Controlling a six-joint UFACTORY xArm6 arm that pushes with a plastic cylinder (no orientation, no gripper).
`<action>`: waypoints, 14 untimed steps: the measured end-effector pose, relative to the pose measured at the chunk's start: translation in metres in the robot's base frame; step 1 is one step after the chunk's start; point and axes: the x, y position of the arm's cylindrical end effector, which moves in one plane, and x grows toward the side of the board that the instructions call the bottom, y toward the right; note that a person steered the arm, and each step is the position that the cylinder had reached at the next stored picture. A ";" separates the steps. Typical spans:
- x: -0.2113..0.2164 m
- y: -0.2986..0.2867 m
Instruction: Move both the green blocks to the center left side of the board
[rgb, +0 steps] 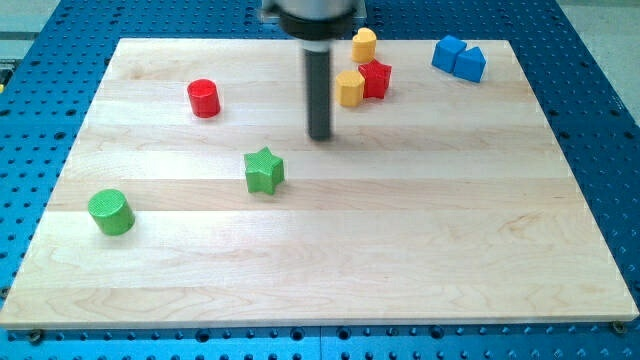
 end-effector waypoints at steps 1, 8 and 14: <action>0.032 -0.058; 0.136 -0.091; 0.076 -0.126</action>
